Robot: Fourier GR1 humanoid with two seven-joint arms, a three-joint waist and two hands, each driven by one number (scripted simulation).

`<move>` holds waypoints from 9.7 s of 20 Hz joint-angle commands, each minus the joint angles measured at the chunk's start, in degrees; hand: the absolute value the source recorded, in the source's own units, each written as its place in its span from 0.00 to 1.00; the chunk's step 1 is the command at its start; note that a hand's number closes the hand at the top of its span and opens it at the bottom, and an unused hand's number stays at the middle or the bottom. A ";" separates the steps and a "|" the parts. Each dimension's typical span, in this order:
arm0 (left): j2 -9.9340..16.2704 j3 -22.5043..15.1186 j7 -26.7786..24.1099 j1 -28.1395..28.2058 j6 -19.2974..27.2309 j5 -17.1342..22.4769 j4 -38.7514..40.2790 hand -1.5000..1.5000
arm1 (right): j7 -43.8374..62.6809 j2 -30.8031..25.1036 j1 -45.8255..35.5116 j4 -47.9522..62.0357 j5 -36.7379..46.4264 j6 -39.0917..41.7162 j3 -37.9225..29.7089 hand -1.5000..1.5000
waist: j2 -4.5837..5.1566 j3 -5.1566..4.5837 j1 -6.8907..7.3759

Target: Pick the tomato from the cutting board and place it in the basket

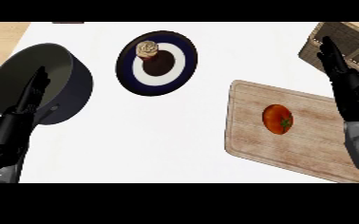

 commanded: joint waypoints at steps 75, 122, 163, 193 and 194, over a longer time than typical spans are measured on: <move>-16.48 12.88 18.76 -7.75 -5.57 -3.42 5.04 0.50 | -40.08 21.80 20.94 5.25 18.86 4.38 -12.44 0.00 | -2.20 -1.49 -1.63; -20.10 17.37 18.78 -12.75 -9.80 -5.90 11.44 0.50 | -24.15 27.14 0.43 26.06 39.43 -2.33 -3.57 1.00 | -2.04 -1.63 -1.30; -22.86 14.59 20.17 -11.61 -8.01 -8.90 7.42 0.50 | 51.36 20.66 -45.25 1.55 46.68 -3.67 -10.11 1.00 | -2.08 -1.52 -1.09; -23.11 14.29 22.24 -13.02 -8.20 -9.74 6.90 0.50 | 23.15 2.94 -54.18 50.62 43.10 -4.41 -24.07 1.00 | -1.77 -1.48 -0.38; -22.73 15.16 20.67 -12.80 -9.54 -8.19 7.45 0.50 | 18.73 1.28 -52.59 54.05 42.26 -3.81 -25.28 1.00 | -1.43 -1.46 0.18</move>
